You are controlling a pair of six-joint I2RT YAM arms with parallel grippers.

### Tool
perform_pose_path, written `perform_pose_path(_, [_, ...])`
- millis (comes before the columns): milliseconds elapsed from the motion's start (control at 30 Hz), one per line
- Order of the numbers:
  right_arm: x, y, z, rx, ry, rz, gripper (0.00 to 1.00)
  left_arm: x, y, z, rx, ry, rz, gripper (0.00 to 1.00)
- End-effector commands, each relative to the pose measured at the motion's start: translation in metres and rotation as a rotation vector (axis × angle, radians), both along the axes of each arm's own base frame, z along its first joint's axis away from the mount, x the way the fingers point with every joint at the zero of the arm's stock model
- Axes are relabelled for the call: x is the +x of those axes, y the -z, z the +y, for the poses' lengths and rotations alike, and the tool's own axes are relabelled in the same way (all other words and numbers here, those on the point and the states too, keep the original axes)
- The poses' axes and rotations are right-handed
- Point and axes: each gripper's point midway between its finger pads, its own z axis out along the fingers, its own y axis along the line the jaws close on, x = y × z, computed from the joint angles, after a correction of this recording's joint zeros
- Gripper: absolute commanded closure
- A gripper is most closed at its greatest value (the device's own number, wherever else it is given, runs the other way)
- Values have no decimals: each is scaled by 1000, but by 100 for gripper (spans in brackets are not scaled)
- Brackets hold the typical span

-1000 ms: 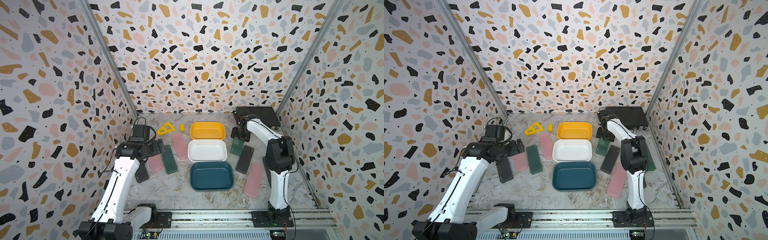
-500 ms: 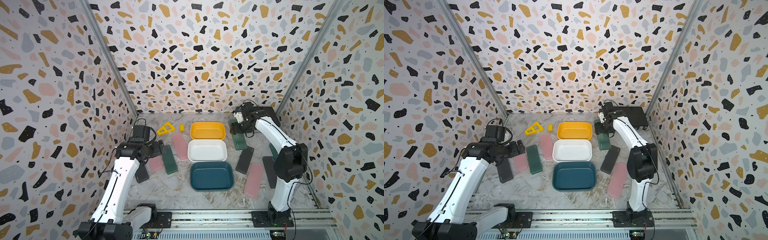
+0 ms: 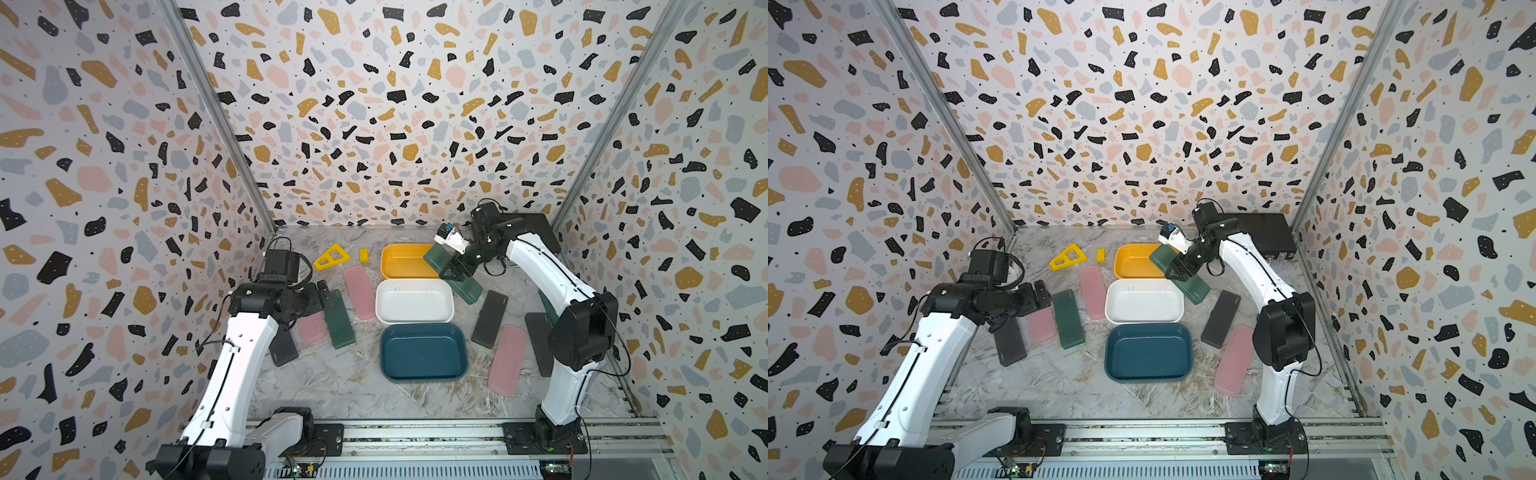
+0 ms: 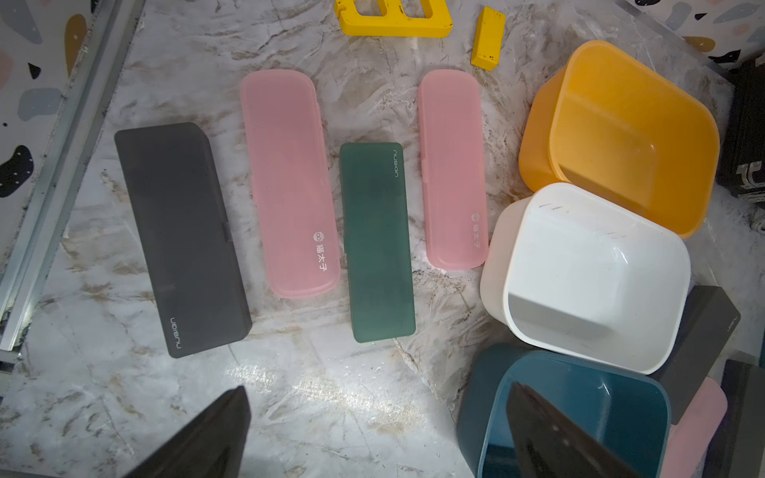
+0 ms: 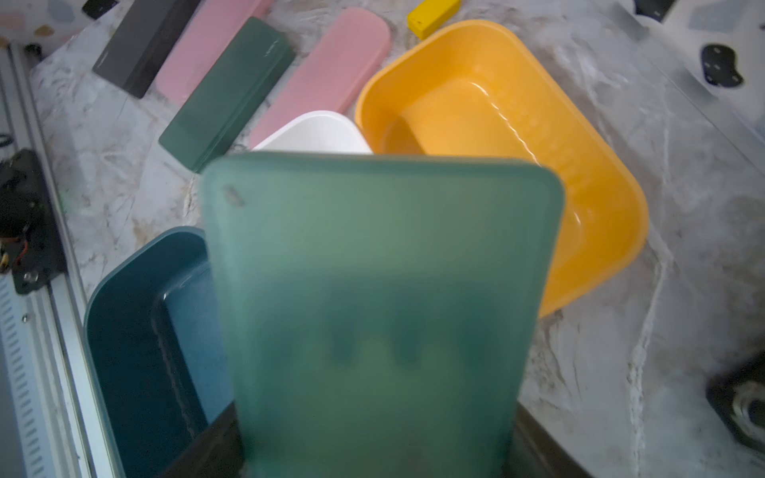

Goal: Place the pencil cases by color into the storage box
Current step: Pick up the pencil case from the center of the board, then place the pencil case at the storage box.

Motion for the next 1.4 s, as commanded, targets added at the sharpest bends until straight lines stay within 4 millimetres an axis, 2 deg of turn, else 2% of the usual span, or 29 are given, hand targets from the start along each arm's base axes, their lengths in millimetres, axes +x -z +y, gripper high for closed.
perform_pose_path(0, [-27, -43, 18, 20, -201, -160, 44, -4, -3, -2, -19, -8, 13, 0])
perform_pose_path(167, [-37, -32, 35, -78, -323, -231, 44, -7, 1, -3, -25, -8, 33, 0])
perform_pose_path(333, [-45, -8, 50, -197, -438, -274, 44, -7, 1, -4, -36, -4, 15, 0])
perform_pose_path(533, [-46, 19, 67, -267, -506, -268, 45, -9, 6, -6, -43, 0, 31, 0])
perform_pose_path(767, [-38, 44, 86, -310, -540, -255, 45, -10, 11, -6, -42, 0, 40, 0])
perform_pose_path(1000, [-29, 62, 95, -329, -543, -232, 45, -8, 13, -6, -41, 3, 42, 0])
perform_pose_path(1367, [-17, 98, 95, -392, -525, -183, 45, -7, 22, -7, -43, 9, 62, 0])
